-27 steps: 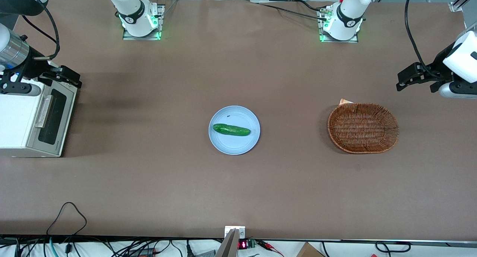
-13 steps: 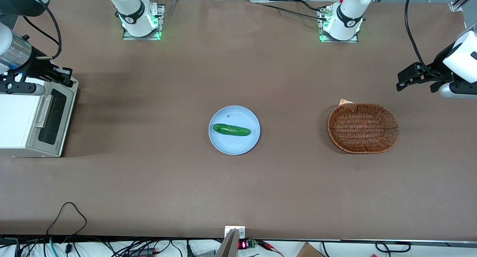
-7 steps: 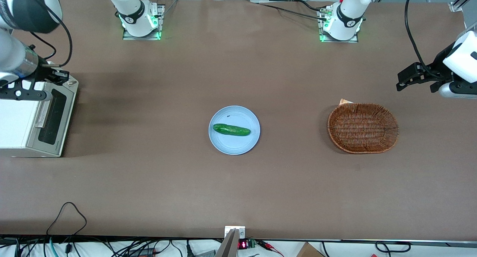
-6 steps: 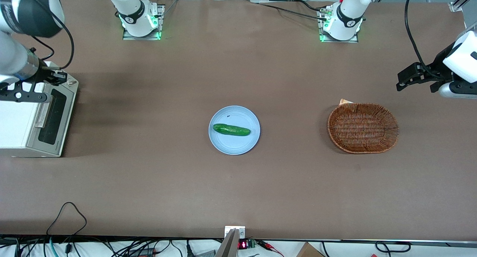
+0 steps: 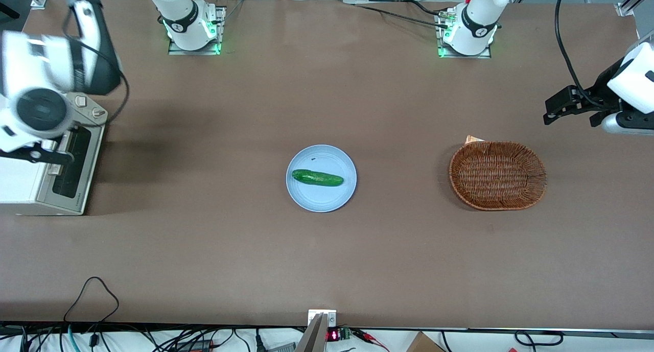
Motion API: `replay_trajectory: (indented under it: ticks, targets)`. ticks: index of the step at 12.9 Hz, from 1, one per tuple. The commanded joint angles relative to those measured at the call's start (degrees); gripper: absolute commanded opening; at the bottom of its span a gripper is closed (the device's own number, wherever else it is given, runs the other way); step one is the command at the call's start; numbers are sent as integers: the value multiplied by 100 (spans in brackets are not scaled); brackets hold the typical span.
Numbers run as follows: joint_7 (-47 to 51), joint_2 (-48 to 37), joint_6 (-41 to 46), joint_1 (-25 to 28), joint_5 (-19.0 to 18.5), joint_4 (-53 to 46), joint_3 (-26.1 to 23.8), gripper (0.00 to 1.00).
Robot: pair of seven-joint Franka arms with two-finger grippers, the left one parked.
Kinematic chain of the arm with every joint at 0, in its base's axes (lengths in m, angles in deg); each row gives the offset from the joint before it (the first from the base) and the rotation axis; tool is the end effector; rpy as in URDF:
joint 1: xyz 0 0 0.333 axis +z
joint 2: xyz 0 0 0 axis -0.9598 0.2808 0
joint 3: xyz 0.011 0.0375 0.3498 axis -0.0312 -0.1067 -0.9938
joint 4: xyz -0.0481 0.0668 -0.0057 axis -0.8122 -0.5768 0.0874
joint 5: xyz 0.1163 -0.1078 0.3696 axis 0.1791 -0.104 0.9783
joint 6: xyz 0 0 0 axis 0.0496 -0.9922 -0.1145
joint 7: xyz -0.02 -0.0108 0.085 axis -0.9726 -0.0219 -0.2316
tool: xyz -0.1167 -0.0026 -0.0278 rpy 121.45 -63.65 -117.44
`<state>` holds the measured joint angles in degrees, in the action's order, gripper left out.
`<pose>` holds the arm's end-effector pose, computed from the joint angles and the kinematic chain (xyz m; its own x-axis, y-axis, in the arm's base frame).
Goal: Open oven door with right arm only
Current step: 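Move the right gripper down to the toaster oven's silver door handle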
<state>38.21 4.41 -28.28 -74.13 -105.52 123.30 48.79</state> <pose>0.5815 -0.0569 0.4276 0.9737 -0.1543 -0.1676 0.0240 -0.6622 0.7489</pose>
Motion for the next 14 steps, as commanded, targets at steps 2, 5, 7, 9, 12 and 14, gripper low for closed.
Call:
replay_trajectory:
  ticks: [2,5,7,9,12,14]
  targets:
    - [1804,430,-355,35,-1353,533,-18,0]
    - [2408,784,-381,0,-1935,534,-18,0]
    - [2417,811,-434,-9,-1946,534,-18,0]
    - [2417,889,-452,17,-1946,534,-18,0]
    - [2496,960,-557,8,-1946,534,-18,0]
    - [2548,995,-566,8,-1946,534,-18,0]
